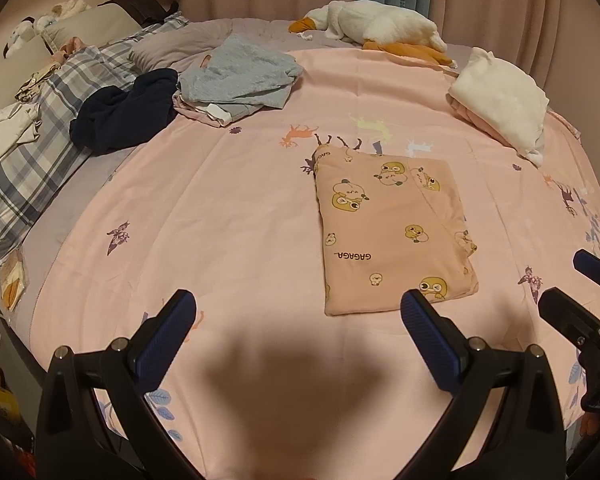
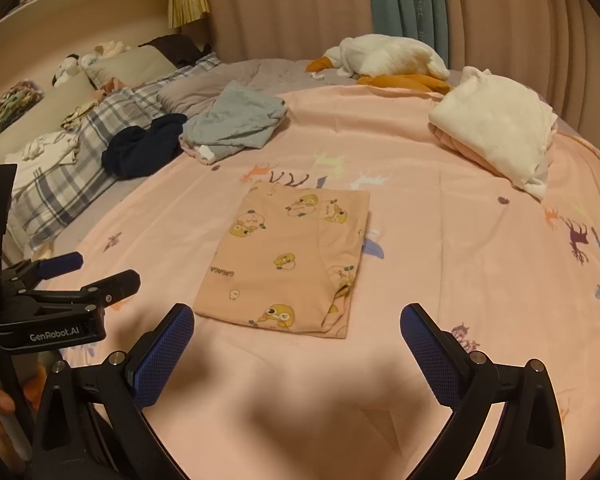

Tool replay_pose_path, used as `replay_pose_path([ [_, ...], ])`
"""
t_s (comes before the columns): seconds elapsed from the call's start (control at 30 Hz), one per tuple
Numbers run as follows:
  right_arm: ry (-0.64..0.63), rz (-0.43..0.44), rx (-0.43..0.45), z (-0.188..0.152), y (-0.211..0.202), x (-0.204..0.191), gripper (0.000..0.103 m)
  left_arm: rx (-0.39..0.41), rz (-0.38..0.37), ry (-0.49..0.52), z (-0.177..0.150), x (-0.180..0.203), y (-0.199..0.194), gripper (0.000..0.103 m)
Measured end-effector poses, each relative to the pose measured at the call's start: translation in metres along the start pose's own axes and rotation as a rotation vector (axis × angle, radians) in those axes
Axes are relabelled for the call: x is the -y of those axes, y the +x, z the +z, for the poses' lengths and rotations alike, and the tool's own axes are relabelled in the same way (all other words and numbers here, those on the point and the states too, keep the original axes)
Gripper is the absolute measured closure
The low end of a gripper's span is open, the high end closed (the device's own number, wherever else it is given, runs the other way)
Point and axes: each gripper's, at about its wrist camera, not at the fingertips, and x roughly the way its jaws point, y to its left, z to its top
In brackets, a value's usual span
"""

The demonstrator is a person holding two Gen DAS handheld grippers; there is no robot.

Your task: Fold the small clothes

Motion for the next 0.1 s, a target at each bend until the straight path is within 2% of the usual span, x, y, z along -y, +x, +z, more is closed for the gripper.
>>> replay_pose_path([
  [0.1,0.002,-0.001,-0.002,-0.0003,0.0006,-0.0012,0.001,-0.006,-0.004,-0.001,0.0005,0.0012,0.0012,0.001],
])
